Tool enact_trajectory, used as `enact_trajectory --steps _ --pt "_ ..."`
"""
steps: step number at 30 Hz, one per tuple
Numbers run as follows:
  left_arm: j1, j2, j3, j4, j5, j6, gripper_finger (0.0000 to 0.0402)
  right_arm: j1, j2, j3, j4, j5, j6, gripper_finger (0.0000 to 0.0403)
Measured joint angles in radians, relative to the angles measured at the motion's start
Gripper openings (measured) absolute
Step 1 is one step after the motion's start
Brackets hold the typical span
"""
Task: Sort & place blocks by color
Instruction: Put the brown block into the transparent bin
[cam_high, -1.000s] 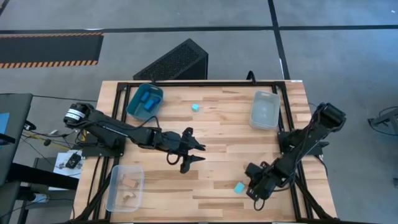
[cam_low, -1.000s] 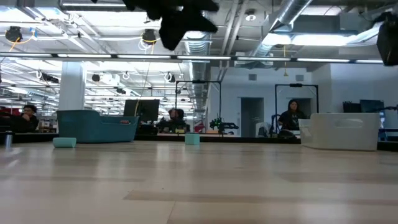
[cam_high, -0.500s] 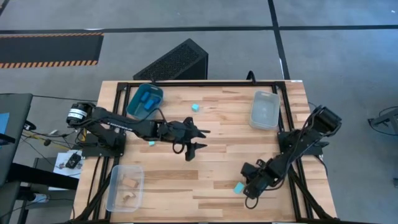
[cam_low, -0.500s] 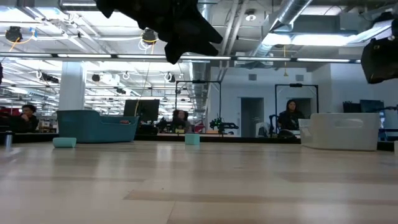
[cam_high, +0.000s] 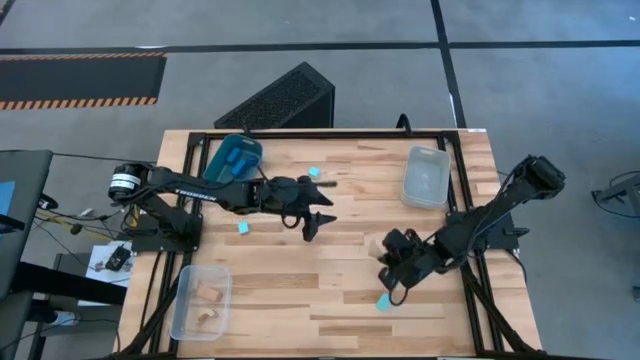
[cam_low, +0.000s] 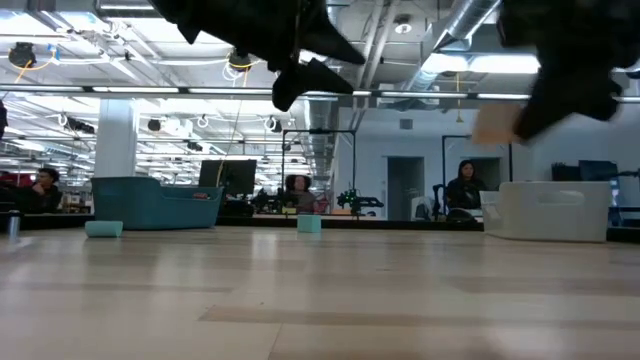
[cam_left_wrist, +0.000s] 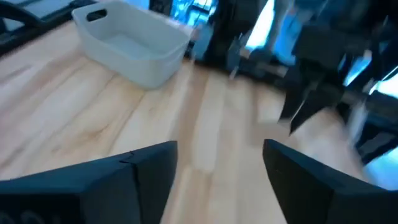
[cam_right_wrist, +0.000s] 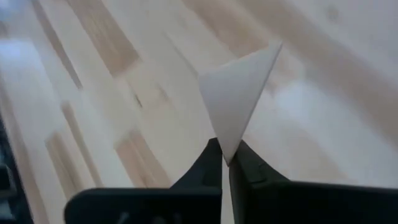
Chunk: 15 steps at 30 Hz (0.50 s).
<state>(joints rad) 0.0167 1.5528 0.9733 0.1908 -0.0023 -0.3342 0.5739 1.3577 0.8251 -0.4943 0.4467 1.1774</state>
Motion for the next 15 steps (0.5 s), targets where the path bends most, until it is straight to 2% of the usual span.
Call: enact_trajectory --steps 3,8,15 --pt "0.022 0.0 0.0 0.068 0.088 -0.085 0.0261 -0.046 0.004 0.047 0.004 0.043 -0.097 0.0007" --pt "0.038 0.0 0.0 0.123 0.224 -0.116 0.0311 -0.129 0.005 0.12 0.018 0.074 -0.266 0.0009" --pt "0.03 0.0 0.0 0.125 0.31 0.075 0.0338 -0.192 -0.007 0.221 0.02 0.093 -0.481 0.0009"
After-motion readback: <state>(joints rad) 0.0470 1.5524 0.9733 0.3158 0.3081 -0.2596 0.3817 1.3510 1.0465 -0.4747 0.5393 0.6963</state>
